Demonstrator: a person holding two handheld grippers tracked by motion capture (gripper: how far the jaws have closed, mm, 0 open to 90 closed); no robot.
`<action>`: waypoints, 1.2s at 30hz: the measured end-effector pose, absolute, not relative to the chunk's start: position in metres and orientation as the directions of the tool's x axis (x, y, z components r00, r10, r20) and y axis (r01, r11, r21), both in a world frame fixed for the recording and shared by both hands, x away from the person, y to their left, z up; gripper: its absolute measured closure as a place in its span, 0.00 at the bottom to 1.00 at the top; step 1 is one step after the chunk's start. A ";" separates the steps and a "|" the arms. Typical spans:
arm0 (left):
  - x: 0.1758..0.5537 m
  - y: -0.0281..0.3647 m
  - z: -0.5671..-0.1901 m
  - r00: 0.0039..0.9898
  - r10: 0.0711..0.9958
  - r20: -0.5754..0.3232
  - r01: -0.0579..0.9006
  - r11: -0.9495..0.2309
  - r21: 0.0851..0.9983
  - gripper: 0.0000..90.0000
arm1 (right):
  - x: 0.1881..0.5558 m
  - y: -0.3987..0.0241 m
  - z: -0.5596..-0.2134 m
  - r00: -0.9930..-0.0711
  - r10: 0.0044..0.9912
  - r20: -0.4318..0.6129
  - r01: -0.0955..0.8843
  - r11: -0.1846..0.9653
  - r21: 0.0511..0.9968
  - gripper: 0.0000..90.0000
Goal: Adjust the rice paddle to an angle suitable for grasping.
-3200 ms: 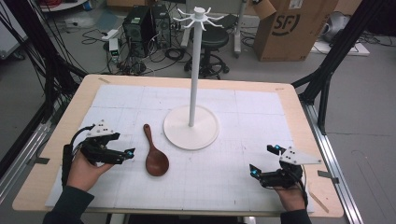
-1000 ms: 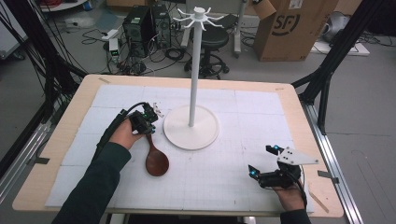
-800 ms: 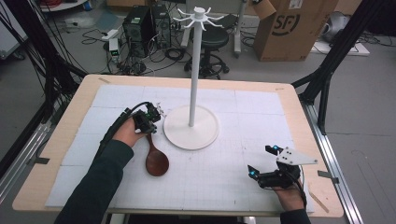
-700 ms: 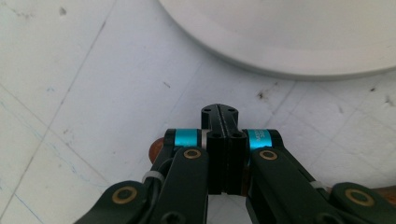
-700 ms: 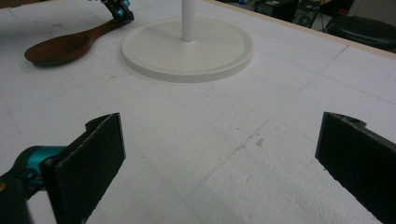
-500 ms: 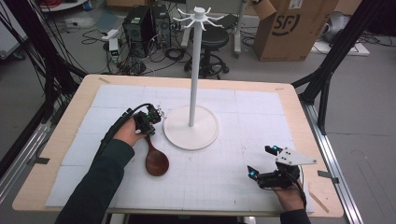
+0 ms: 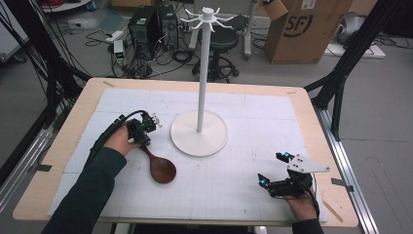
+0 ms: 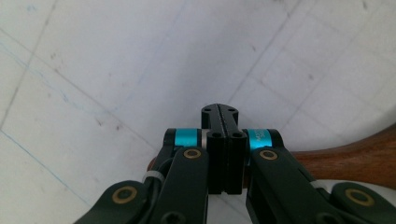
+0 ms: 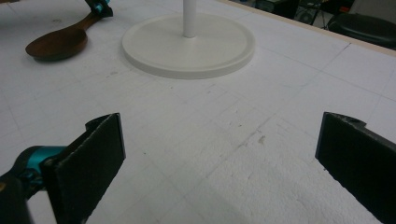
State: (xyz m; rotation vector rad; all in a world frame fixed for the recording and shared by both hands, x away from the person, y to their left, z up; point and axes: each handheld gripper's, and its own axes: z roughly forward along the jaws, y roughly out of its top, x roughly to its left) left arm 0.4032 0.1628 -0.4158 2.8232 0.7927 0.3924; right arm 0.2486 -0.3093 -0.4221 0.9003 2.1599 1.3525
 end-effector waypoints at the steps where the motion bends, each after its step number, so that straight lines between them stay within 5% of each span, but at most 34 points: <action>1: 0.399 0.167 -0.416 0.823 0.533 0.197 0.485 -0.840 0.244 1.00 | 0.249 -0.309 -0.422 -0.695 0.718 -0.023 0.292 0.311 0.904 0.01; 27: 0.330 0.193 -0.406 0.890 0.430 0.154 0.387 -0.889 0.245 1.00 | 0.249 -0.304 -0.424 -0.703 0.710 -0.029 0.295 0.328 0.898 0.01; 36: 0.326 0.195 -0.395 0.925 0.358 0.130 0.316 -0.911 0.264 0.85 | 0.249 -0.302 -0.424 -0.710 0.704 -0.030 0.294 0.335 0.895 0.01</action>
